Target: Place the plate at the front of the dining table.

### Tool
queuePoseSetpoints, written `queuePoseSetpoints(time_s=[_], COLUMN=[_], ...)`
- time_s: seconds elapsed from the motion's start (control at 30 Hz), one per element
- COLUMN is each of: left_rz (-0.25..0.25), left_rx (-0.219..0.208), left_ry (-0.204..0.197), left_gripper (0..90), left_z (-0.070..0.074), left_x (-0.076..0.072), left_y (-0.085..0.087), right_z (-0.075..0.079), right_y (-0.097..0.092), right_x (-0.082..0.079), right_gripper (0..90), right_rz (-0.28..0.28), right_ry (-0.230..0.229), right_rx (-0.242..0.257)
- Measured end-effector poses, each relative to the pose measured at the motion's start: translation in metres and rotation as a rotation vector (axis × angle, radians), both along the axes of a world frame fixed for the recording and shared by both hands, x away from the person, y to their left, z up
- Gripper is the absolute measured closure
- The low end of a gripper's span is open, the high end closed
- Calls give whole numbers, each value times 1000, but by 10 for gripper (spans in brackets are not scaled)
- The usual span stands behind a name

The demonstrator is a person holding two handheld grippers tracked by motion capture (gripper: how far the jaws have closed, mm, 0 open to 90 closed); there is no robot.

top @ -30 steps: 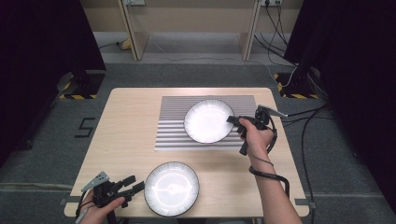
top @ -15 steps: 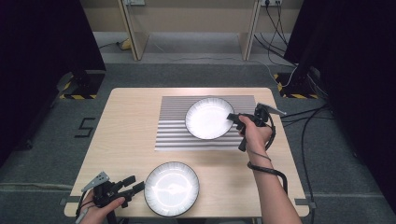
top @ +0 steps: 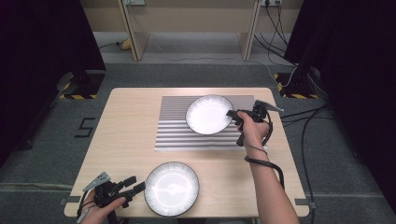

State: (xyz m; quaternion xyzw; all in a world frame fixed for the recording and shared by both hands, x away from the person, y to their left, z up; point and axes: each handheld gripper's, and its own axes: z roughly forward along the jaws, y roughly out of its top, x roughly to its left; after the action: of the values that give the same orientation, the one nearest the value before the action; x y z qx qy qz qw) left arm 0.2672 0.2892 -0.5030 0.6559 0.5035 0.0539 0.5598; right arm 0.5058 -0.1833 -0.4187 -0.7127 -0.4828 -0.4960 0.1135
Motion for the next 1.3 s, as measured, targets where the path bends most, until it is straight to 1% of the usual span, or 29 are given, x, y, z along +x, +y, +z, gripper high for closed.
queuePoseSetpoints(time_s=[0.2, 0.33, 0.6, 0.77, 1.13, 1.2, 1.3], left_rz=[3, 1, 0, 0, 3, 3, 5], left_rx=[-3, -3, -3, -4, -3, -2, -3], left_ry=[0, 1, 2, 0, 5, 4, 6], left_gripper=[346, 346, 346, 346, 344, 344, 344], left_z=[0, -1, -2, -1, -3, -3, -3], left_x=[0, 0, 1, 0, 0, 0, 1], left_y=[0, 1, 0, 1, 0, 0, 0], right_z=[-3, -6, -10, -15, -22, -25, -28], right_y=[2, 3, 6, 6, 7, 7, 7], right_x=[7, 13, 22, 28, 40, 43, 45], right_gripper=[749, 749, 748, 748, 746, 746, 746], right_rz=[-8, -15, -20, -39, -53, -59, -67], right_ry=[10, 13, 18, 30, 47, 57, 60], right_rx=[-9, 1, -13, -2, -9, 0, 5])
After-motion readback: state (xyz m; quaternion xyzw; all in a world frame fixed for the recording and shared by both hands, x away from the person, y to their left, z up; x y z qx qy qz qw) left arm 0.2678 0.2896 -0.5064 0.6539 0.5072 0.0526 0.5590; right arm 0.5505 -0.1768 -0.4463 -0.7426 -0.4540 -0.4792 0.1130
